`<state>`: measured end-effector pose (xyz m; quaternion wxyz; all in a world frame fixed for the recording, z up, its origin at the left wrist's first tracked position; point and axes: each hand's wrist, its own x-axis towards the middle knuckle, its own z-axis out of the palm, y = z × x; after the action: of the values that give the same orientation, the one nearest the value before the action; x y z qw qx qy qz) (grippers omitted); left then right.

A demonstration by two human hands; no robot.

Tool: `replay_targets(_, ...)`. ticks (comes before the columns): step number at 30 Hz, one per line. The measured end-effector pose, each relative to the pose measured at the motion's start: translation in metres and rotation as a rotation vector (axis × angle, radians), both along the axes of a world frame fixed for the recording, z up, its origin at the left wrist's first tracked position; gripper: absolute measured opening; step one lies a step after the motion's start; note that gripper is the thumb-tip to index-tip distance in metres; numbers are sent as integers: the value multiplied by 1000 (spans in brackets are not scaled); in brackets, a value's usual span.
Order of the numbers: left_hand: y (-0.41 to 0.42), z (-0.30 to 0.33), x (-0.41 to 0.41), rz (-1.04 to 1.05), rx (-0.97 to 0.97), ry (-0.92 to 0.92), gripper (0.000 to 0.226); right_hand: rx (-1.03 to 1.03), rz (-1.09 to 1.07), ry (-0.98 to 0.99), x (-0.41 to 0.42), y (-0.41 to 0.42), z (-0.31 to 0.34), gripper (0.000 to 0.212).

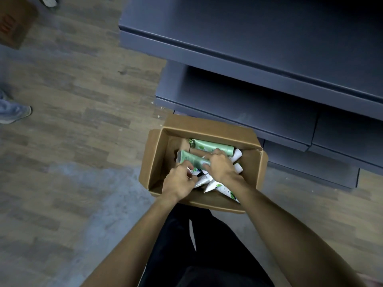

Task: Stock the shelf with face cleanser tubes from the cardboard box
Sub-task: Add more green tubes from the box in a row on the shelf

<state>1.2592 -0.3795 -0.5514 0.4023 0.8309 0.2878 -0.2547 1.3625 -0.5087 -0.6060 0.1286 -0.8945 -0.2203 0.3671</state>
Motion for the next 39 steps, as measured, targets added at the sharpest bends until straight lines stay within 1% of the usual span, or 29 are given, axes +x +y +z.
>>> replay_targets(3,3,-1,-1,-1,-2,3,23,-5,7,80,-11,9,-4,37)
replay_targets(6,6,-3,-4,-16,1,10,21,-45,133,47,-23,18,-4,28)
replay_targets(8,8,-5,-5,-15,16,21,19,-91,229,-28,-28,24,-3,32)
replay_targets(10,11,-6,-8,-6,24,34,19,-128,276,-67,-31,28,-2,39)
replay_targets(13,14,-10,-10,7,27,45,20,-162,283,-70,-30,29,1,39)
replay_targets(15,16,-14,-11,44,40,55,20,-132,238,-89,-29,23,4,41)
replay_targets(18,17,-20,-8,214,9,55,15,-60,87,-143,-29,11,12,45)
replay_targets(20,14,-21,-2,328,-65,59,16,-24,19,-202,-31,4,19,44)
replay_targets(21,12,-21,2,425,-145,67,21,-6,0,-244,-33,2,23,41)
replay_targets(23,8,-18,12,686,-378,84,33,34,-22,-341,-38,0,32,35)
replay_targets(25,5,-11,21,886,-585,74,37,71,-33,-429,-45,0,37,33)
replay_targets(27,1,-6,27,1004,-703,27,32,96,-50,-484,-50,1,39,34)
replay_targets(29,-3,-1,29,1054,-717,-27,33,113,-58,-497,-54,3,41,36)
replay_targets(31,-5,2,30,981,-698,-95,25,150,-83,-475,-55,2,44,45)
replay_targets(34,0,12,33,718,-621,-265,16,218,-190,-403,-51,-6,55,58)
replay_targets(35,4,18,34,626,-601,-330,16,235,-228,-390,-49,-11,58,61)
replay_targets(37,13,32,40,457,-556,-427,22,250,-294,-345,-43,-24,67,64)
replay_targets(39,21,45,46,357,-527,-465,28,244,-310,-271,-36,-36,77,62)
